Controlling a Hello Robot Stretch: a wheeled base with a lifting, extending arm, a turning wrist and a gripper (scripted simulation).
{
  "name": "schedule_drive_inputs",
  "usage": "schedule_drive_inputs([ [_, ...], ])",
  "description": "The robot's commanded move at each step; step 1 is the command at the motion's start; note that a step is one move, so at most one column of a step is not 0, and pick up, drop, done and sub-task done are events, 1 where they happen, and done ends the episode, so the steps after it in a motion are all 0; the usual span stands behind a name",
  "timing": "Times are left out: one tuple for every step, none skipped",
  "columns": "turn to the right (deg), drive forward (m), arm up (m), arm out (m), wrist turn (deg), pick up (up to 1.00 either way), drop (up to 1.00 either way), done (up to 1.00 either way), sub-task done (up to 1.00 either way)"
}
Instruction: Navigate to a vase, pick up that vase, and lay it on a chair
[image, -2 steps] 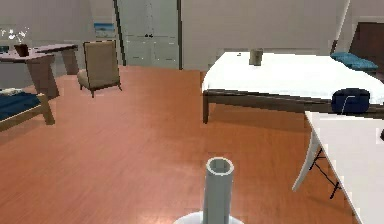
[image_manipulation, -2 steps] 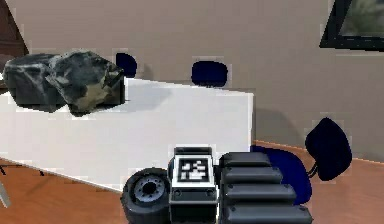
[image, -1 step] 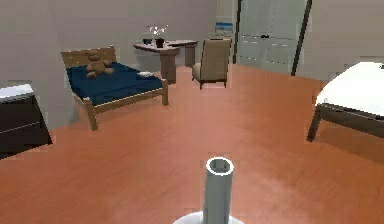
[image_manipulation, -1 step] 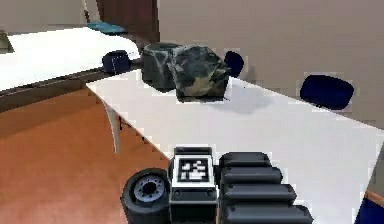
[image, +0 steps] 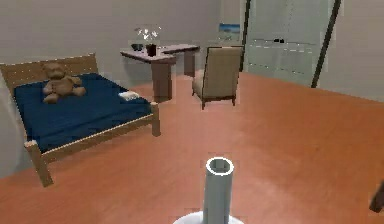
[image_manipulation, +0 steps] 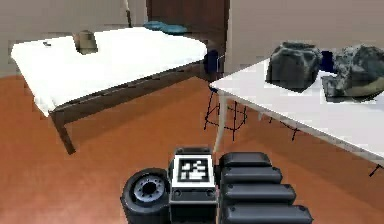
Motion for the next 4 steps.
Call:
schedule_drive_inputs([
  [0.0,1.00,0.00,0.00,0.0,0.00,0.00,0.00,0.00],
  [0.0,1.00,0.00,0.00,0.0,0.00,0.00,0.00,0.00],
  [-9.0,0.00,0.00,0.00,0.0,0.00,0.00,0.00,0.00],
  [0.0,0.40,0.00,0.00,0.0,0.00,0.00,0.00,0.00],
])
